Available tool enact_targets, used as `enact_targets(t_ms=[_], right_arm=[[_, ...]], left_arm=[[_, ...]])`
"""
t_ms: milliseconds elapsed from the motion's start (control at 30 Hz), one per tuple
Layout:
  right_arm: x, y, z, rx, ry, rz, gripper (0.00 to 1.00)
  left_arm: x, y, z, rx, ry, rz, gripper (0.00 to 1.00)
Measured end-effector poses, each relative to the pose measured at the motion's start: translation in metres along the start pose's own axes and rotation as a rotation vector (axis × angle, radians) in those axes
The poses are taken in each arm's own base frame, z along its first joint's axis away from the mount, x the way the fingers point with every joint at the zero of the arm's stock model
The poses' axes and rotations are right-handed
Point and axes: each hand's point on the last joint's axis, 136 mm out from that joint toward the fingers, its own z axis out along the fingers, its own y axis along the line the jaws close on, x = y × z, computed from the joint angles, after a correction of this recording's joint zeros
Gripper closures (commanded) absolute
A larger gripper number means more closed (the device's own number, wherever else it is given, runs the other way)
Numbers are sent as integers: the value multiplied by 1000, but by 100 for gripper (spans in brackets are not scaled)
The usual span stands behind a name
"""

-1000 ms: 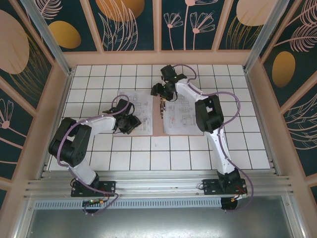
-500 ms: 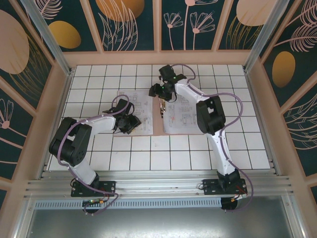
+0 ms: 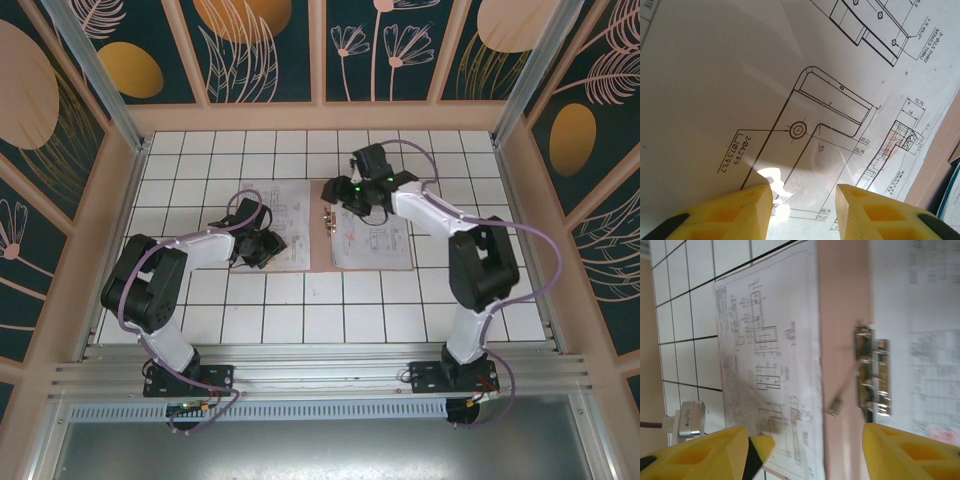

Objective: Put the files into the folder

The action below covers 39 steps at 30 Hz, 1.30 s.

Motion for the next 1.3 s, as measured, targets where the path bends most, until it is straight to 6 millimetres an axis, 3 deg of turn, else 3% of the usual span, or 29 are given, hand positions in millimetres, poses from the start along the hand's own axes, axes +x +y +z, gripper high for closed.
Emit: enact_targets(t_ms=[200, 433, 767, 1000, 1300], right_arm=[[-8, -59, -33, -3, -121, 241, 40], [12, -89, -50, -34, -182, 459, 42], [5, -86, -41, -117, -195, 640, 47], [2, -83, -7, -97, -123, 685, 49], [-11, -69, 16, -106, -84, 673, 58]], left_arm=[[2, -4, 2, 21, 15, 13, 62], [18, -22, 10, 47, 52, 69, 63], [69, -53, 23, 106, 150, 167, 65], [87, -71, 31, 141, 204, 200, 66], [103, -87, 39, 166, 241, 234, 66]])
